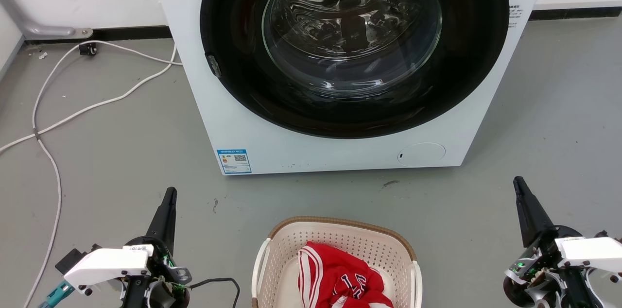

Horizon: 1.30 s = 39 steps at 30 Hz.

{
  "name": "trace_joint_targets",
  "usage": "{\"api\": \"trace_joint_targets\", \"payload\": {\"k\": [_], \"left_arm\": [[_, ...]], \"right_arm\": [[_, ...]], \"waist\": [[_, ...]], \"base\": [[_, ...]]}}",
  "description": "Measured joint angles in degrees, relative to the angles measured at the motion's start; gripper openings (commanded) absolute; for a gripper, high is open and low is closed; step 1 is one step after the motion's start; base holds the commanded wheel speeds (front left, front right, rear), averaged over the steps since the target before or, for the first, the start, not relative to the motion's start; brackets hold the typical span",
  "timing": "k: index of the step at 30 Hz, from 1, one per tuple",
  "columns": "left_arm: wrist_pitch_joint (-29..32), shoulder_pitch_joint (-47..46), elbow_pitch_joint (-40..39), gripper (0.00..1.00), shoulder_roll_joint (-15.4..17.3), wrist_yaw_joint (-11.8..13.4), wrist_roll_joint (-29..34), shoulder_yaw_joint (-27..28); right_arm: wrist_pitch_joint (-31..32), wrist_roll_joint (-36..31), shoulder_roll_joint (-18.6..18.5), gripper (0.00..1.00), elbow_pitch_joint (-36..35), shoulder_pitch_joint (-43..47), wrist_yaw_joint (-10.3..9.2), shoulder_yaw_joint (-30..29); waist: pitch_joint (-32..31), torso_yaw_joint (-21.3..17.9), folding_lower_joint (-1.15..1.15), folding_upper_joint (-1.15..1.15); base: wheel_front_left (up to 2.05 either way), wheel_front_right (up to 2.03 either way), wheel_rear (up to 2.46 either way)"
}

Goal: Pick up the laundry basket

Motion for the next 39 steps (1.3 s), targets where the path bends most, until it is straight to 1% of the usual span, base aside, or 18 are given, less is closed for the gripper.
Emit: {"api": "trace_joint_targets", "payload": {"k": [22, 23, 26, 31, 34, 35, 36, 39], "left_arm": [[0.0, 0.0, 0.0, 0.0, 0.0, 0.0, 0.0, 0.0], [0.0, 0.0, 0.0, 1.0, 0.0, 0.0, 0.0, 0.0], [-0.05, 0.94, 1.51, 1.0, -0.19, 0.07, 0.01, -0.18], [-1.01, 1.62, 1.46, 1.0, -0.29, 0.08, 0.99, -0.3], [-1.9, 1.62, 0.85, 1.0, -0.29, 0.09, 3.38, -0.19], [-2.48, 1.62, 0.27, 1.0, -0.29, 0.27, 5.2, -0.1], [-2.48, 1.62, 0.27, 1.0, -0.29, 0.27, 5.2, -0.1], [-3.27, 1.63, -0.75, 1.0, -0.27, 0.86, 8.2, 0.0]], "right_arm": [[0.0, 0.0, 0.0, 0.0, 0.0, 0.0, -0.01, 0.0], [0.0, 0.0, 0.0, 1.0, 0.0, 0.0, -0.01, 0.0], [-0.01, -0.01, 0.11, 1.0, 1.49, 1.33, -0.01, 0.08], [-1.05, -0.88, 0.19, 1.0, 1.86, 2.09, -0.01, 0.25], [-1.88, -3.34, 0.2, 1.0, 1.48, 2.09, -0.01, 0.24], [-2.46, -5.9, 0.21, 1.0, 0.87, 2.1, -0.01, 0.21], [-2.46, -5.9, 0.21, 1.0, 0.87, 2.1, -0.01, 0.21], [-3.22, -9.51, 0.22, 1.0, -0.14, 2.19, -0.01, 0.21]], "waist": [[0.0, 0.0, 0.0, 0.0], [0.0, 0.0, 0.0, 0.0], [0.0, 0.0, 0.0, 0.0], [0.01, -0.01, 0.0, 0.0], [0.04, -0.03, 0.0, 0.0], [0.06, -0.05, 0.0, 0.0], [0.06, -0.05, 0.0, 0.0], [0.1, -0.07, 0.0, 0.0]], "base": [[0.0, 0.0, 0.0], [0.0, 0.0, 0.0], [0.0, 0.0, 0.0], [0.0, 0.0, 0.0], [0.0, 0.0, 0.0], [0.0, 0.0, 0.0], [0.0, 0.0, 0.0], [0.0, 0.0, 0.0]]}}
